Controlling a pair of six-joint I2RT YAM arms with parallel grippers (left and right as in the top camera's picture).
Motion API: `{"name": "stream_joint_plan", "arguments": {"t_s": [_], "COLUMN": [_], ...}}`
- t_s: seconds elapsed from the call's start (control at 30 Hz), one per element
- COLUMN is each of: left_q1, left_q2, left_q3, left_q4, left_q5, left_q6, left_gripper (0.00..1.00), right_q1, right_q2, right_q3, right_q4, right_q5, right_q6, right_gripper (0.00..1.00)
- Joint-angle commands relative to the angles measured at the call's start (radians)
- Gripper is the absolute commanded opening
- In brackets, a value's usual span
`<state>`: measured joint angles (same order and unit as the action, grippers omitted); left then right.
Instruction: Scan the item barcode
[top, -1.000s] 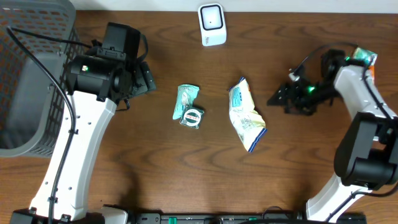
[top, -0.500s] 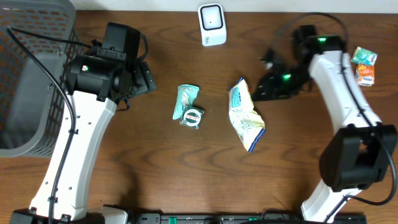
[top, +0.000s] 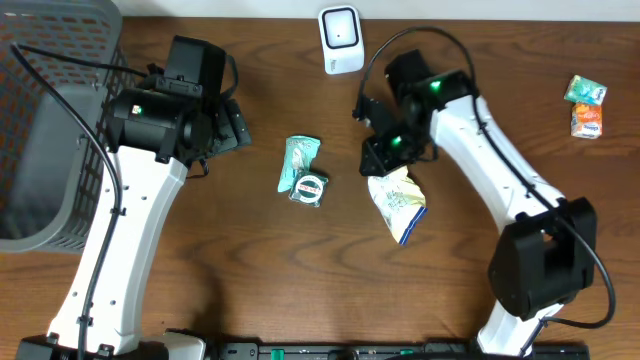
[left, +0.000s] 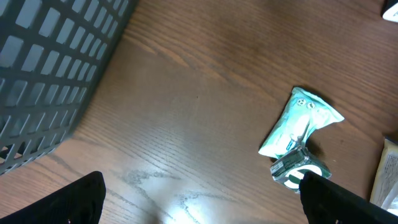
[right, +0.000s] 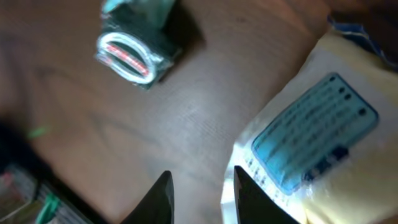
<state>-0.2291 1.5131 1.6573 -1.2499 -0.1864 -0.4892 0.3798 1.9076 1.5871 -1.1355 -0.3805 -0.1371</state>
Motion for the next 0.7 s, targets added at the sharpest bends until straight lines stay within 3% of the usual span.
{"name": "stream_joint_plan", "arguments": {"t_s": [0.0, 0.07, 0.2, 0.3, 0.47, 0.67], "left_q1": [0.003, 0.003, 0.003, 0.003, 0.003, 0.003], "left_q2": [0.003, 0.003, 0.003, 0.003, 0.003, 0.003], "left_q3": [0.008, 0.008, 0.008, 0.008, 0.008, 0.008], "left_q4": [-0.003, -0.003, -0.003, -0.003, -0.003, -0.003], "left_q5": [-0.013, -0.013, -0.013, -0.013, -0.013, -0.013], "left_q6": [0.01, 0.01, 0.01, 0.01, 0.01, 0.01], "left_gripper": [0.98, 0.98, 0.98, 0.98, 0.98, 0.98], "right_q1": [-0.007, -0.014, -0.035, -0.063, -0.101, -0.103], "right_q2": [-0.02, -0.016, -0.015, -0.017, -0.017, -0.016], "right_q3": [-0.091, -0.138, -0.173, -0.141, -0.023, 0.009], "right_q4": [0.049, 0.097, 0.108, 0.051, -0.099, -0.181], "right_q5": [0.077, 0.166, 0.546, 0.664, 0.64, 0.395], "right_q6": [0.084, 0.169, 0.406, 0.425, 0.415, 0.269], "right_gripper": [0.25, 0.23, 0.22, 0.29, 0.34, 0.32]}}
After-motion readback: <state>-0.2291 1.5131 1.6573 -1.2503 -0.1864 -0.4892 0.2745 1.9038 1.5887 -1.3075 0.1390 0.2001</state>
